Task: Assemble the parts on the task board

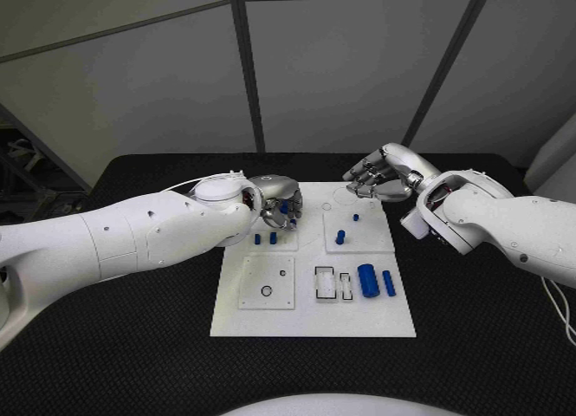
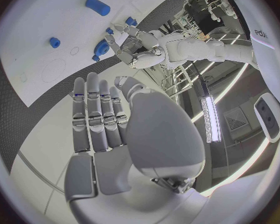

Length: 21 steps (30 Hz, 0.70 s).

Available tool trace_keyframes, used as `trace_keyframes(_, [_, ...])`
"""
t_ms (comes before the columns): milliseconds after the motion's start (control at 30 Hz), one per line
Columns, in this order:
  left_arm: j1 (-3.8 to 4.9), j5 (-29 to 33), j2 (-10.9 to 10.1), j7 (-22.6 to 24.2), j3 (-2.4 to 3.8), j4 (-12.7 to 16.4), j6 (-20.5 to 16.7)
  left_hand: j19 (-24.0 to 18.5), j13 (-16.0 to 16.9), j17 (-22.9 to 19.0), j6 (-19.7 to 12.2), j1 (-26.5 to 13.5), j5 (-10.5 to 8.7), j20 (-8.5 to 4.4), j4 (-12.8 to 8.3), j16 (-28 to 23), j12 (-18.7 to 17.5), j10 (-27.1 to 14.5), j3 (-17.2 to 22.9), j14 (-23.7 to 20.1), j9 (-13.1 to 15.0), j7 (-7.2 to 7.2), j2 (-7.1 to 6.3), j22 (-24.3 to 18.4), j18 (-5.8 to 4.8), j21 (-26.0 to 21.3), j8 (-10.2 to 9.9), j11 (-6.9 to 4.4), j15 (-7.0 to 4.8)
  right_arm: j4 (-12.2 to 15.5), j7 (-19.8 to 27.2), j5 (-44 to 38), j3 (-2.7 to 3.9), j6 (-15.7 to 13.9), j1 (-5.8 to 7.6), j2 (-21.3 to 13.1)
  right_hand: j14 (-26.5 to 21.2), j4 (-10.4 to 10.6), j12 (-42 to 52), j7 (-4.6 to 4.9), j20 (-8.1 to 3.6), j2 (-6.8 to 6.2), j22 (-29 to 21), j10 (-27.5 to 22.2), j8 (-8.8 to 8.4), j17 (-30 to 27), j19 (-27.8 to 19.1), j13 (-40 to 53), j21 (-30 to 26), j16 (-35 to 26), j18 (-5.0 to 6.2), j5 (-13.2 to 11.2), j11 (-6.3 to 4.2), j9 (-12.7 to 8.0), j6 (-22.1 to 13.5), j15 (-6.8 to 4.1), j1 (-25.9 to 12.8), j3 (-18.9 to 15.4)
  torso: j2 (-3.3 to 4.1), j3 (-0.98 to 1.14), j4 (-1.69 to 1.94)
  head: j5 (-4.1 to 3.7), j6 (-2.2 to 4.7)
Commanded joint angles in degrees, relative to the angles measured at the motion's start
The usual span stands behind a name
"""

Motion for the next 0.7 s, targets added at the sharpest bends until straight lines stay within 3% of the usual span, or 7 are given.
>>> trace_keyframes(33, [-0.04,-0.77,0.24,-0.87,0.05,-0.23,1.69,0.37,-0.07,-0.03,0.50,0.10,0.07,0.18,0.00,0.30,-0.45,0.45,0.66,0.50,0.11,-0.08,0.66,5.35,-0.53,0.37,-0.41,-0.07,0.06,0.15,0.27,-0.20,0.03,0.04,0.10,0.08,0.47,-0.30,-0.19,0.29,-0.11,-0.12,0.05,0.38,-0.17,0.07,0.32,-0.08,0.20,-0.29,0.50,0.32,0.17,0.00,0.22,0.00,-0.07,-0.14,0.00,-0.01,0.01,0.06,-0.03])
trace_keyframes(700, [-0.28,-0.82,0.98,-1.81,0.06,-1.91,2.98,0.31,-0.09,0.20,0.89,0.92,0.10,0.16,-0.53,0.50,-1.74,1.53,3.73,0.70,0.07,0.42,1.47,6.14,-0.61,1.18,-1.52,-0.09,0.05,0.19,0.36,-0.20,0.04,0.09,0.10,0.17,0.47,-0.27,-0.21,0.29,-0.11,-0.09,0.07,0.39,-0.18,0.07,0.29,-0.10,0.21,-0.32,0.49,0.46,0.18,-0.01,0.21,0.01,-0.16,-0.15,0.00,-0.01,0.02,0.13,-0.20])
